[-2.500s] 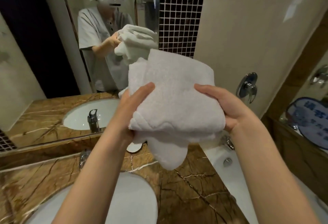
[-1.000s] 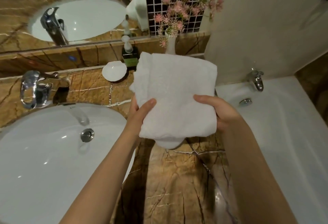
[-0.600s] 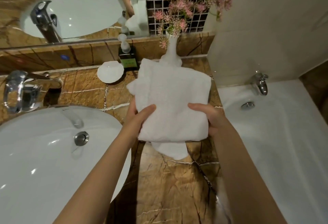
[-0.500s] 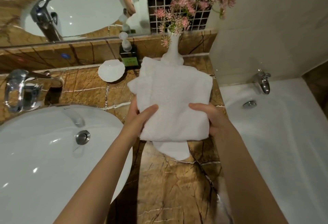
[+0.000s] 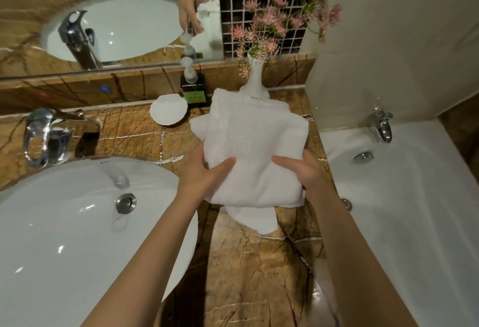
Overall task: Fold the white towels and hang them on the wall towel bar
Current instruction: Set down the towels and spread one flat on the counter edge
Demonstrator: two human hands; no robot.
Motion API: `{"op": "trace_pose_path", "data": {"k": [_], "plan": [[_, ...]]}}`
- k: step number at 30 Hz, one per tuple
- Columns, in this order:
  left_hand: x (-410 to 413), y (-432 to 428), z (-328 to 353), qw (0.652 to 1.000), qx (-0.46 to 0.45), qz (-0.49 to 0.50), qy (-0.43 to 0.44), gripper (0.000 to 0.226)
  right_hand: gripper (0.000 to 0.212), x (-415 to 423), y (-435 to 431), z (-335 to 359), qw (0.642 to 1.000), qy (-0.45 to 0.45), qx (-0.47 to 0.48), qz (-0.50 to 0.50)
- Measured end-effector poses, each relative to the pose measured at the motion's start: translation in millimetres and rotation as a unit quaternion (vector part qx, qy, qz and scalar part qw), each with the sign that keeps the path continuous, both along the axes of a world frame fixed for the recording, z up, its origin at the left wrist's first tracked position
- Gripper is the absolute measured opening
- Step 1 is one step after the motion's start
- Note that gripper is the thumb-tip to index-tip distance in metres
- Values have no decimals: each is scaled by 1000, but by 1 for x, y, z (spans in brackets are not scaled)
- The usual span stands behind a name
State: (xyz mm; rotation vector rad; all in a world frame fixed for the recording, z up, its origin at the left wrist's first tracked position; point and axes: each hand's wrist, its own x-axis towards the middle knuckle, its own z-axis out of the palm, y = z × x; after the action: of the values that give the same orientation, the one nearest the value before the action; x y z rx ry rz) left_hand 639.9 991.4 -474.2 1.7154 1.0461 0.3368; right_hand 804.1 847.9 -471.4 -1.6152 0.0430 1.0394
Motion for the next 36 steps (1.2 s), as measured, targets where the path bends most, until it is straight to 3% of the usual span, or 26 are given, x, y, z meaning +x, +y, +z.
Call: {"op": "trace_pose_path", "data": {"k": [6, 9, 13, 17, 21, 24, 31, 36], "plan": [[-2, -6, 16, 998, 48, -11, 34, 60, 46, -4, -9, 13, 999, -40, -25, 20], [-9, -18, 23, 996, 51, 44, 63, 73, 68, -3, -8, 14, 985, -145, -87, 31], [-25, -44, 25, 989, -5, 105, 99, 76, 87, -2, 3, 25, 910, -376, -152, 84], [-31, -64, 21, 985, -76, 127, 85, 58, 85, 2, 32, 45, 834, -495, -111, 217], [-23, -72, 21, 966, -187, 175, 13, 34, 84, 11, 57, 50, 803, -455, -164, 347], [-18, -73, 24, 967, -179, 183, -3, 21, 74, 14, 61, 53, 788, -461, -196, 359], [-27, -85, 52, 980, -157, 108, -63, 32, 20, 7, 39, 68, 810, -462, -131, 338], [-50, -89, 71, 966, -199, 93, -136, 24, 14, -8, 15, 96, 823, -460, -94, 320]]}}
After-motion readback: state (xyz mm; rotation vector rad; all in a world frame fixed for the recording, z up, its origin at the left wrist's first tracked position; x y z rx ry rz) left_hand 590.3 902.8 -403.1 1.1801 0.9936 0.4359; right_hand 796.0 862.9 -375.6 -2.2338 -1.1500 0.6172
